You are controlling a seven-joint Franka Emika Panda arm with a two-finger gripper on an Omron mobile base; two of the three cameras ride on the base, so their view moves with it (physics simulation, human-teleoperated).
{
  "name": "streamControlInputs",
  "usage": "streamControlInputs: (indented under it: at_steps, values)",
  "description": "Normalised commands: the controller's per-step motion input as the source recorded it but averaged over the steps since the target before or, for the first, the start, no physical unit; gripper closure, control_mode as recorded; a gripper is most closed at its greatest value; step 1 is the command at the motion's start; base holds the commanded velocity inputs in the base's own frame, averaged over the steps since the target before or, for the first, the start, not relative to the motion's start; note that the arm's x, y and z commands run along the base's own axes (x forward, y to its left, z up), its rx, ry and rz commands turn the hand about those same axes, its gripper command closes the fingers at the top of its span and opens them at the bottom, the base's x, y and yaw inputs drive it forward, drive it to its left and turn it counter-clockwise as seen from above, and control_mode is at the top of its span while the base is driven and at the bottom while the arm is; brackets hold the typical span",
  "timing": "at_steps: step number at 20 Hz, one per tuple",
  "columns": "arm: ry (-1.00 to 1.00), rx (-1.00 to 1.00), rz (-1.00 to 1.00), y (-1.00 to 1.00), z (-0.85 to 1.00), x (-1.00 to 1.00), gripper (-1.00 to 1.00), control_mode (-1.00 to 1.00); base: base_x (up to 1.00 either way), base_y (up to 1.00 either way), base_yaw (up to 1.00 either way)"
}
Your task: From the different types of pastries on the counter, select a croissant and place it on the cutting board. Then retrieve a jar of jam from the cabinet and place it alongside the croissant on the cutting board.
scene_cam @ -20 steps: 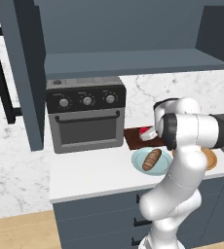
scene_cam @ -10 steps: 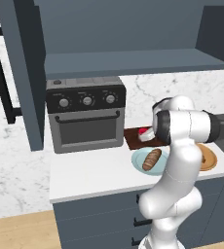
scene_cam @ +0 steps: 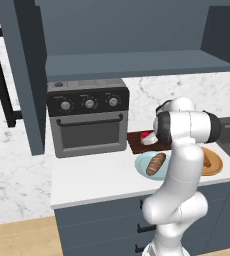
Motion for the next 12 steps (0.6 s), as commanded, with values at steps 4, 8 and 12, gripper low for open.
streamControlInputs:
  at_steps: [4, 8, 12]
  values:
    - [0.0, 0.0, 0.0, 0.0, -0.12, 0.2, 1.0, -1.0, 0.0, 0.0, 0.0]
    - [0.0, 0.0, 0.0, 0.0, -0.12, 0.18, 1.0, -1.0, 0.0, 0.0, 0.0]
    - [0.0, 0.0, 0.0, 0.0, -0.15, 0.11, 1.0, -1.0, 0.0, 0.0, 0.0]
